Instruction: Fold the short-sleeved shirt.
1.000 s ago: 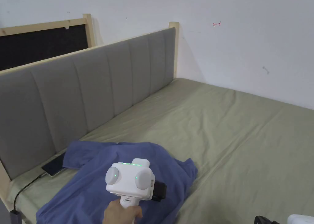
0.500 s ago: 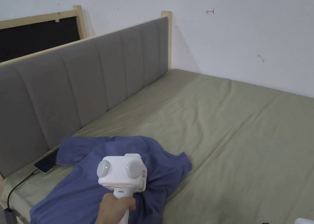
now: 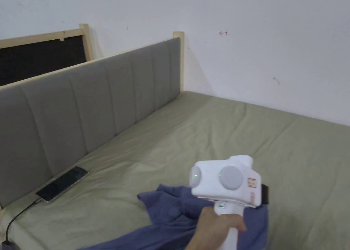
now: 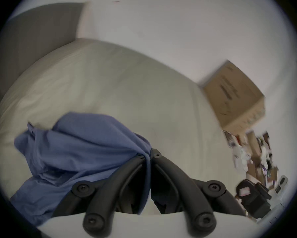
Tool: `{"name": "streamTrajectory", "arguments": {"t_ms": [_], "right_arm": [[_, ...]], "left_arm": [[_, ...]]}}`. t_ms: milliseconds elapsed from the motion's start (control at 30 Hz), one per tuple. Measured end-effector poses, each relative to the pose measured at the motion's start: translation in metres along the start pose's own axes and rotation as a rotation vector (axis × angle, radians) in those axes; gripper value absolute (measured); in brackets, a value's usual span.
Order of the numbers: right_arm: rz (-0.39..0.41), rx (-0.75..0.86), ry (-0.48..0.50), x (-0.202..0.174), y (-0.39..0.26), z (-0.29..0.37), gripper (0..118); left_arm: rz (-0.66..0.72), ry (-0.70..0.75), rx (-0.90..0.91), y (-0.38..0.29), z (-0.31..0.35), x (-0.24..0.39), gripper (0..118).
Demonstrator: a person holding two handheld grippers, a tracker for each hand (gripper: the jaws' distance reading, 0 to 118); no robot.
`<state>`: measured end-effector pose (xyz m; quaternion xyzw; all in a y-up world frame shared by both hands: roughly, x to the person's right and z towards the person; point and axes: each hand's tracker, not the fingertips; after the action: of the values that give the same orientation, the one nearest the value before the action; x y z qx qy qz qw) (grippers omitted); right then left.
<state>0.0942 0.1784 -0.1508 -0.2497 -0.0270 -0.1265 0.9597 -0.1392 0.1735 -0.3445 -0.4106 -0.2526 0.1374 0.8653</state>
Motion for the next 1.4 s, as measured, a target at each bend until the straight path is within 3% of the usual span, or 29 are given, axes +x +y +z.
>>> {"name": "streamTrajectory", "arguments": {"t_ms": [100, 200, 300, 533, 567, 633, 667, 700, 733, 800, 833, 867, 933, 967, 1033, 1167, 1300, 1333, 1367, 1400], "right_arm": [[-0.032, 0.059, -0.060, 0.025, 0.012, 0.025, 0], [-0.060, 0.117, -0.131, 0.052, 0.022, 0.055, 0], [-0.094, 0.162, -0.203, 0.081, 0.026, 0.081, 0], [-0.215, 0.142, -0.321, 0.143, 0.008, 0.108, 0], [-0.232, 0.133, -0.324, 0.149, 0.004, 0.108, 0], [-0.247, 0.121, -0.329, 0.156, -0.004, 0.107, 0], [-0.248, 0.113, -0.326, 0.157, -0.006, 0.106, 0], [-0.244, 0.101, -0.323, 0.151, -0.004, 0.097, 0], [-0.233, 0.085, -0.321, 0.148, -0.003, 0.093, 0], [-0.214, 0.069, -0.309, 0.141, -0.004, 0.088, 0], [-0.207, 0.064, -0.291, 0.138, -0.003, 0.084, 0], [-0.202, 0.057, -0.270, 0.135, -0.003, 0.081, 0], [-0.183, 0.039, -0.235, 0.125, -0.004, 0.075, 0], [-0.168, 0.029, -0.220, 0.121, -0.005, 0.071, 0], [-0.140, 0.005, -0.198, 0.111, -0.010, 0.063, 0], [-0.117, -0.047, -0.154, 0.098, -0.020, 0.047, 0], [-0.087, -0.092, -0.147, 0.096, -0.024, 0.029, 0], [-0.081, -0.098, -0.141, 0.094, -0.024, 0.026, 0], [-0.078, -0.103, -0.138, 0.092, -0.025, 0.024, 0], [-0.074, -0.110, -0.133, 0.090, -0.026, 0.021, 0]], "left_arm": [[-0.075, -0.211, -0.030, -0.012, -0.011, 0.080, 1], [-0.189, -0.317, -0.085, -0.037, -0.024, 0.144, 1], [-0.202, -0.451, -0.186, -0.088, -0.051, 0.200, 1], [-0.321, -0.293, -0.430, -0.197, -0.131, 0.214, 5], [-0.324, -0.278, -0.430, -0.204, -0.136, 0.211, 14], [-0.277, -0.233, -0.479, -0.207, -0.140, 0.200, 67], [-0.251, -0.241, -0.497, -0.205, -0.139, 0.196, 87], [-0.233, -0.271, -0.485, -0.199, -0.134, 0.192, 103], [-0.231, -0.276, -0.473, -0.193, -0.127, 0.190, 106], [-0.252, -0.252, -0.396, -0.173, -0.107, 0.185, 103], [-0.280, -0.224, -0.378, -0.164, -0.098, 0.180, 97], [-0.293, -0.213, -0.350, -0.156, -0.088, 0.174, 82], [-0.315, -0.155, -0.292, -0.147, -0.069, 0.155, 11], [-0.320, -0.108, -0.284, -0.147, -0.065, 0.144, 0], [-0.279, 0.017, -0.315, -0.154, -0.064, 0.115, 0], [-0.082, 0.002, -0.307, -0.155, -0.047, 0.059, 0], [-0.060, 0.131, -0.257, -0.119, -0.031, 0.016, 1], [-0.049, 0.163, -0.270, -0.102, -0.030, 0.005, 13], [-0.049, 0.199, -0.270, -0.088, -0.029, -0.005, 36], [-0.048, 0.232, -0.268, -0.072, -0.030, -0.016, 76]]}}
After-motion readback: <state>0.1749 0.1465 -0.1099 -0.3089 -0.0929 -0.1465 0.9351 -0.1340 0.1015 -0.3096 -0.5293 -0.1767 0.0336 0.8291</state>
